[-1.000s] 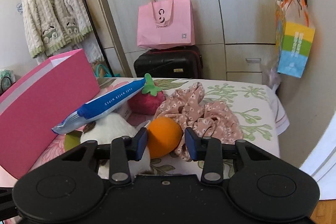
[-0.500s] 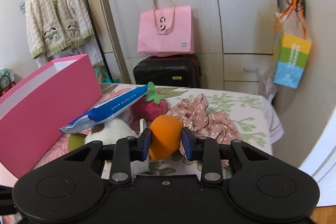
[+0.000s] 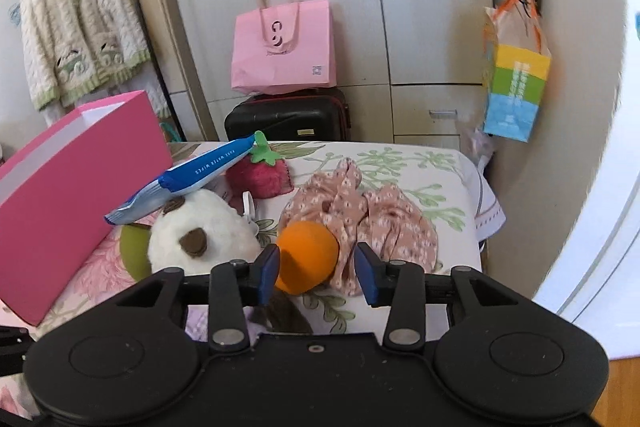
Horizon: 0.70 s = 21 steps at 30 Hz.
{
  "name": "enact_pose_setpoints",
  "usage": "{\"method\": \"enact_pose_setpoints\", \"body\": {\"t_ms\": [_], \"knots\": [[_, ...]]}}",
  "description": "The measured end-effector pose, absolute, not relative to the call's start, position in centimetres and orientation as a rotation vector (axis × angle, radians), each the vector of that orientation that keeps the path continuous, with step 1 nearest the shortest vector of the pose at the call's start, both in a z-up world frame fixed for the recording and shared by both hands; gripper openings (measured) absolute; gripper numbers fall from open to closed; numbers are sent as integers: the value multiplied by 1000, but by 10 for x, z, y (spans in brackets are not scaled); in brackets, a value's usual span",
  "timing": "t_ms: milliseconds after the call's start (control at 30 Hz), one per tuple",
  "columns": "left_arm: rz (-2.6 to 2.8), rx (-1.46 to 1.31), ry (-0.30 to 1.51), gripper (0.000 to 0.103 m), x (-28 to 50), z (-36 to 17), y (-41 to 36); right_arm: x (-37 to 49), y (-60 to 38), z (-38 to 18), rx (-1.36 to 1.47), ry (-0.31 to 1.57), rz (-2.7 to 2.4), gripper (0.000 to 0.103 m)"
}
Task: Organize soft objects
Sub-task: 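Lift the orange sponge with the right gripper and carry it over the pink box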
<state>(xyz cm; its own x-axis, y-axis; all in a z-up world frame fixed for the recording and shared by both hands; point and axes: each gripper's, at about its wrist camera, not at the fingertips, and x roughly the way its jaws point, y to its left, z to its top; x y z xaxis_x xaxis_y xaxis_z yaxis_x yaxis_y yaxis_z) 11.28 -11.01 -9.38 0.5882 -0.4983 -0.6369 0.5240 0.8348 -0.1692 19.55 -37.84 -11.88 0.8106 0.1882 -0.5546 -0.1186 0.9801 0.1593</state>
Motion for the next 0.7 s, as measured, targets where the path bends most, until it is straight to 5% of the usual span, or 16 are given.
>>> {"method": "enact_pose_setpoints", "body": {"t_ms": [367,400,467,533,700], "knots": [[-617,85,754,67,105,-97,-116,213,-386,-137,386,649,170,55],[-617,91,746,66,104,-98,-116,213,-386,-139,397,644,157,43],[-618,103,732,48,102,-98,-115,211,-387,-140,388,641,138,40],[-636,89,725,40,102,-95,-112,203,-387,-138,370,626,148,39],[-650,56,692,38,101,-85,-103,181,-389,-127,315,596,165,39]]}}
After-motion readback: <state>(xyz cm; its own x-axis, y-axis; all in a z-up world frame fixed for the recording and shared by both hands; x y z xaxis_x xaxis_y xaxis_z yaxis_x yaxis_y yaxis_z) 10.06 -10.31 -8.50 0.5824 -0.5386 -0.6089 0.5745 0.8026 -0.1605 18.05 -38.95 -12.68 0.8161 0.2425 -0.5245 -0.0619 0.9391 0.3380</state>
